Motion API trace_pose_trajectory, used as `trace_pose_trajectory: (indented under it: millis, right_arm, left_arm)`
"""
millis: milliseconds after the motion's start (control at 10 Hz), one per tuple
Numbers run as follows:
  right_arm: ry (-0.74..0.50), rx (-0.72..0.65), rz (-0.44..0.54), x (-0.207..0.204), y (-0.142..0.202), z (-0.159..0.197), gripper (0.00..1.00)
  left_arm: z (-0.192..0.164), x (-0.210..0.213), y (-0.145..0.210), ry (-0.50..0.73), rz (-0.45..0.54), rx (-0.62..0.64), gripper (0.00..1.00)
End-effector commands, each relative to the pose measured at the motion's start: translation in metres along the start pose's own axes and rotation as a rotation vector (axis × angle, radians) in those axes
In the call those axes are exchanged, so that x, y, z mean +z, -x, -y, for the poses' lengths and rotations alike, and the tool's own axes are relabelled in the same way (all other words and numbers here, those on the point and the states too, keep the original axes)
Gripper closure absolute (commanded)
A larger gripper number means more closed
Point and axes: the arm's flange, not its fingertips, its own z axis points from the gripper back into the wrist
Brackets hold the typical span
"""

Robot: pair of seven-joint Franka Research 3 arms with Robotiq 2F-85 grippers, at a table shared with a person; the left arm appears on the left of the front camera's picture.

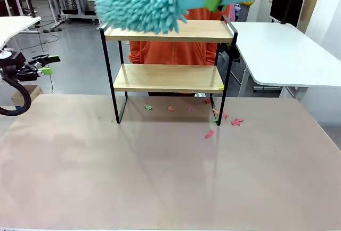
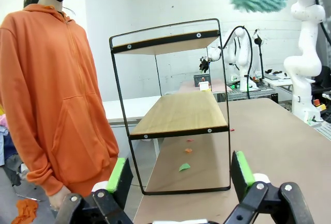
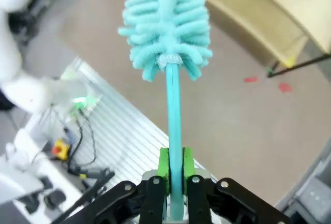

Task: Clean the shelf.
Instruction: Clean the specific section of the Shelf indicated by the human with the Duster.

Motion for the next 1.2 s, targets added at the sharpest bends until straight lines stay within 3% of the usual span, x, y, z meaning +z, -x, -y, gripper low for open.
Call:
trace_pose_trajectory:
  millis: [0, 300, 500, 1100]
  right_arm:
    - [-0.095, 0.153, -0.095, -0.006, 0.025, 0.005, 0.87]
    - [-0.141, 0.298, -0.312, -0.039, 0.061, 0.011, 0.87]
    - [-0.192, 0.301, -0.412, -0.062, 0.099, 0.033, 0.87]
    - [-0.276, 0.283, -0.441, -0.096, 0.211, 0.112, 0.87]
  left_arm:
    - [0.002, -0.001, -0.003, 0.001, -0.002, -0.014, 0.00]
    - [0.002, -0.001, -0.003, 0.001, -0.002, -0.014, 0.00]
    - [0.002, -0.001, -0.003, 0.001, -0.002, -0.014, 0.00]
    - [0.002, -0.001, -0.003, 0.001, -0.002, -0.014, 0.00]
